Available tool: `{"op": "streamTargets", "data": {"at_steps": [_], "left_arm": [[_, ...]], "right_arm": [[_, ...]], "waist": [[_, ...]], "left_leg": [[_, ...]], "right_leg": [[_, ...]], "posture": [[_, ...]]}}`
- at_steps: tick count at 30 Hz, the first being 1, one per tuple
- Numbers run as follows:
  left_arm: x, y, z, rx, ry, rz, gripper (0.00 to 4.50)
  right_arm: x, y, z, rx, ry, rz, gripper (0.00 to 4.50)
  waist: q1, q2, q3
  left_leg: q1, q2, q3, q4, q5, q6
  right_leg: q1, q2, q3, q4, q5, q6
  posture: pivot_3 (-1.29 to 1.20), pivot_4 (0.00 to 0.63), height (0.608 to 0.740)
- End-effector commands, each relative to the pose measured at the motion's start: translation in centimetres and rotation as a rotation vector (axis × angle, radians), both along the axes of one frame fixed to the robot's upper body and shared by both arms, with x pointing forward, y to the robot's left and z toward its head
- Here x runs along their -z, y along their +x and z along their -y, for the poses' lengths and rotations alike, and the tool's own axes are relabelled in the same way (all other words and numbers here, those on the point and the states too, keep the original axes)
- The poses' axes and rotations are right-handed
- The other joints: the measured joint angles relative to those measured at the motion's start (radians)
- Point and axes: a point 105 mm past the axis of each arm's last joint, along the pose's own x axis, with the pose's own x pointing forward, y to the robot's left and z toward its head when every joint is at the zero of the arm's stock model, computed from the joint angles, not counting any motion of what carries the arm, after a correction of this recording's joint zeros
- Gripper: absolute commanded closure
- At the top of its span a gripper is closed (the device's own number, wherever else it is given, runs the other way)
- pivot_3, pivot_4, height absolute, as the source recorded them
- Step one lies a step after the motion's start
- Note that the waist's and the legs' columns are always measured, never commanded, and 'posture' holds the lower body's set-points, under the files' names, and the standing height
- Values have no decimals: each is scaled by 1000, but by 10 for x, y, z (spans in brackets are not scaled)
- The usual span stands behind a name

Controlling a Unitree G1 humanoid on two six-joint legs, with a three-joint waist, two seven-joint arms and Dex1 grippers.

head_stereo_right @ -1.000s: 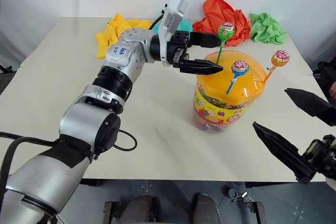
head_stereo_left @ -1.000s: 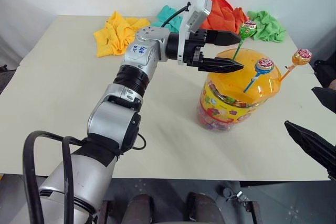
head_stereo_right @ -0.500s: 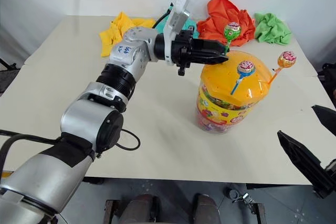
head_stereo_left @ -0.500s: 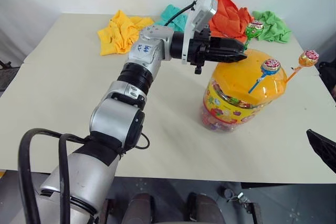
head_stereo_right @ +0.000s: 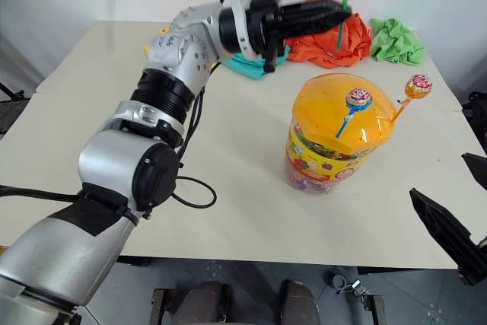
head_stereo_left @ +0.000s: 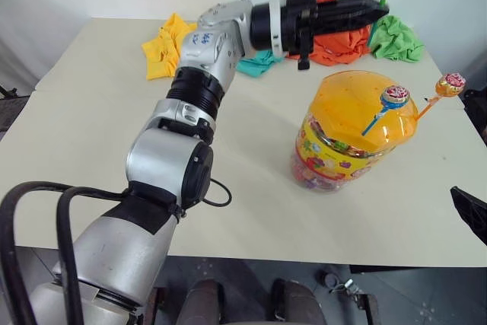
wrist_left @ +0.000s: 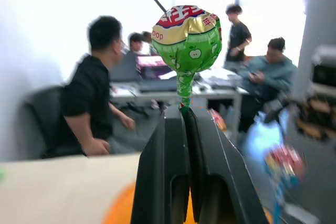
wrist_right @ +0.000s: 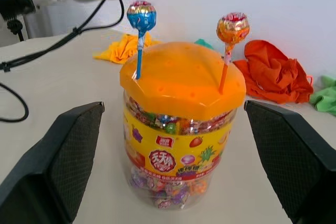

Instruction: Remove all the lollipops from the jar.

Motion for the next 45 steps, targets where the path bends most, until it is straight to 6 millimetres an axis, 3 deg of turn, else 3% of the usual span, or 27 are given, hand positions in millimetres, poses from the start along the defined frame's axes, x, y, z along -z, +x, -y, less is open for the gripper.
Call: {"op": "streamTargets", "data": {"at_steps": [1, 6, 11, 12, 18, 27, 32, 42, 43, 45], "left_arm": [[-29, 2, -7, -77, -44, -1, 4492], [-4, 45, -32, -396, 109, -135, 4492], [47, 74, -73, -633, 322, -313, 4492], [67, 77, -84, -675, 395, -370, 4492], [153, 67, -134, -841, 719, -615, 4492], [205, 25, -164, -867, 994, -799, 4492], [204, 23, -171, -897, 1015, -784, 3291], [192, 21, -184, -958, 1015, -741, 216], [191, 20, -184, -959, 1013, -737, 7], [185, 20, -183, -959, 992, -744, 7]], "right_arm": [[5, -2, 7, 26, 9, -3, 0], [17, 5, 12, 47, 33, -25, 0], [23, 9, 7, 24, 58, -40, 0], [28, 9, 4, 0, 65, -66, 0], [52, 8, -6, -83, 46, -180, 0], [58, 22, -11, -138, 17, -193, 0], [57, 26, -10, -147, 11, -185, 0], [55, 29, -6, -140, 5, -175, 0], [54, 29, -5, -139, 4, -175, 0], [54, 28, -4, -138, 2, -175, 0]], "waist": [[-1, 0, 0], [-5, 0, 0], [-6, 1, -1], [-7, 1, -1], [-9, 1, -1], [-7, 1, -1], [-4, 1, -1], [-4, 1, -1], [-4, 1, -1], [-3, 1, -1]], "left_leg": [[0, 0, 0, 0, 0, 0], [1, 0, 0, 0, 0, 0], [1, 0, 1, 0, 0, 0], [1, 0, 1, 0, 0, 0], [1, 0, 2, 1, 0, 0], [2, 0, 3, 2, 0, -1], [2, 0, 4, 2, 0, -1], [2, 0, 4, 2, 0, -1], [2, 0, 4, 2, 0, -1], [3, 0, 4, 2, 0, -1]], "right_leg": [[0, 0, 0, 0, 0, 0], [0, 0, 1, 1, 0, 0], [-1, 0, 2, 3, 0, 0], [-1, 0, 2, 3, 0, 0], [-2, 0, 3, 4, 0, 0], [-2, 0, 6, 7, 0, 0], [-3, 0, 7, 7, 0, 0], [-3, 0, 7, 7, 0, 0], [-3, 0, 7, 7, 0, 0], [-3, 0, 8, 8, 0, 0]], "posture": [[0, 150, 740], [0, 150, 740], [0, 150, 740], [0, 150, 740], [0, 150, 740], [0, 150, 740], [0, 150, 740], [0, 150, 740], [0, 150, 740], [0, 150, 740]]}}
